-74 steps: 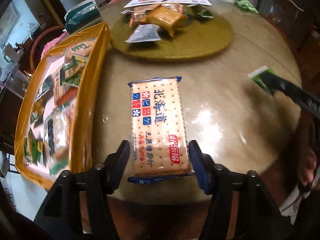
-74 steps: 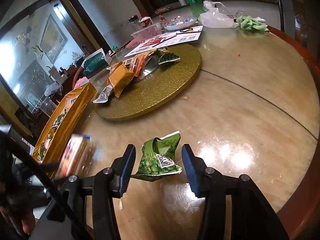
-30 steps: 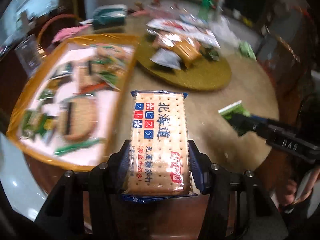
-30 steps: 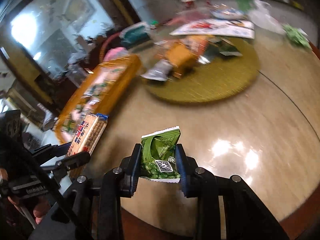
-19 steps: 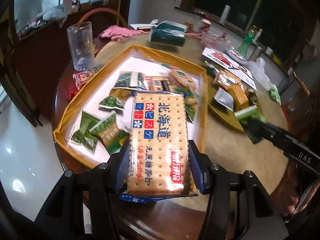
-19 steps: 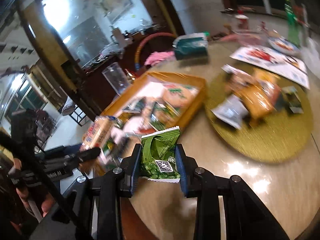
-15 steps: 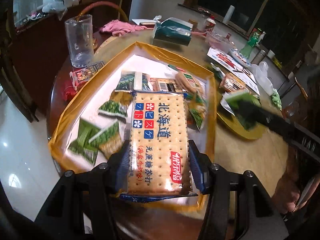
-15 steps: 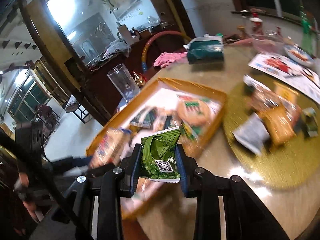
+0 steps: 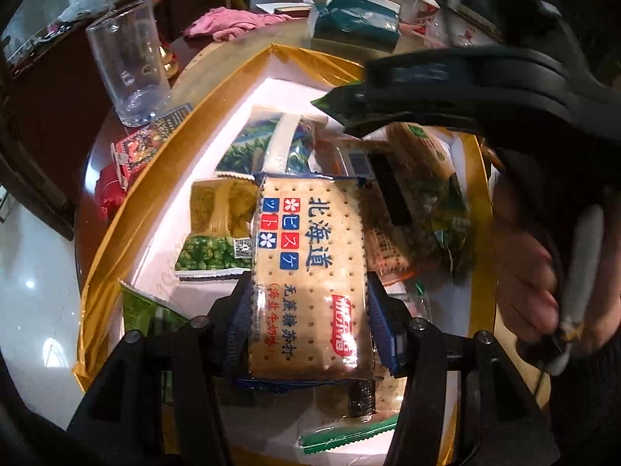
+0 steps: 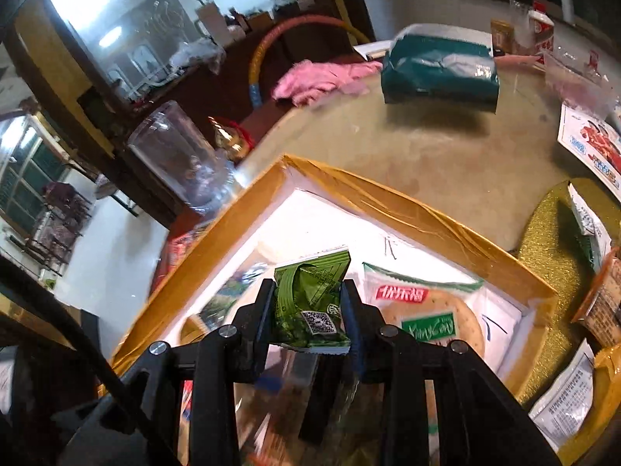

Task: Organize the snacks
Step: 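Carry both packs over the white tray and open both tools to release them, then grasp the orange pouch with the right tool while the left tool grasps a white paper packet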

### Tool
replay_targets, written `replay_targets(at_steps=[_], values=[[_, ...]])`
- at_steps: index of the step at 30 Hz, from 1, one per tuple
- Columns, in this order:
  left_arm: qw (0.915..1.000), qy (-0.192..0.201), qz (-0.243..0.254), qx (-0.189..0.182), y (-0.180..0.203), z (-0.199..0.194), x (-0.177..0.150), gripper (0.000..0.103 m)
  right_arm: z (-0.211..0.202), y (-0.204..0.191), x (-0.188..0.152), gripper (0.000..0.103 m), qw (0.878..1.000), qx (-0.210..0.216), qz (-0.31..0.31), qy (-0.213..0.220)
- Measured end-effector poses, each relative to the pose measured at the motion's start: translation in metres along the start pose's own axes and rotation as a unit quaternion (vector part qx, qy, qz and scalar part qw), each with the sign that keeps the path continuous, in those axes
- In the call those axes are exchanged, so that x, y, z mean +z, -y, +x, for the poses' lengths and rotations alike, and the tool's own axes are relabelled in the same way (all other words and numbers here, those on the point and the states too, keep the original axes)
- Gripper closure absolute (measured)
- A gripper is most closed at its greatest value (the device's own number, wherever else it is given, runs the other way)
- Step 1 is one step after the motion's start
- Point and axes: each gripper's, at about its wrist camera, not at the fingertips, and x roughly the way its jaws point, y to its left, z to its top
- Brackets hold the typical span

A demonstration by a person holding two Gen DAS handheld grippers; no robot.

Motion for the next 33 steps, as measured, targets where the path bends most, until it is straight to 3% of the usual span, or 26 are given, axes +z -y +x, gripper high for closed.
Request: replay_targets(at_steps=[3,5,7,11,14,20,25,33], values=[[0.9999,0.011,-0.008,-0.009,-0.003,-0.007,-0.002,0.037,0.001,-0.002,0.000,0.066,1.000,-0.011,-0.004,-0.002],[0.9989,0.040,-0.013,-0.021,-0.004,-0.021,-0.005,0.030,-0.018,-0.001,-0.002,0.055,1.000,0.001,0.000,0.018],[0.9979,0.059,-0.011,-0.025,-0.003,-0.033,-0.009,0.027,-0.043,0.002,-0.006,0.039,0.999,0.001,0.007,0.048],[0.9951,0.098,0.003,-0.011,0.014,-0.063,-0.025,0.027,-0.103,0.014,-0.042,0.038,0.995,0.035,0.014,0.087],[0.9928,0.116,0.025,-0.018,0.041,-0.075,-0.039,0.022,-0.142,0.036,-0.087,0.036,0.993,0.031,0.035,0.111],[0.9926,0.087,0.077,-0.033,0.110,-0.060,-0.053,0.022,-0.185,0.111,-0.169,0.034,0.982,0.011,0.139,0.127],[0.9900,0.074,0.114,-0.038,0.152,-0.045,-0.054,0.022,-0.206,0.166,-0.224,0.035,0.970,-0.053,0.200,0.125],[0.9875,0.037,0.153,-0.008,0.192,-0.006,-0.034,0.022,-0.226,0.209,-0.271,0.034,0.956,-0.093,0.242,0.135]])
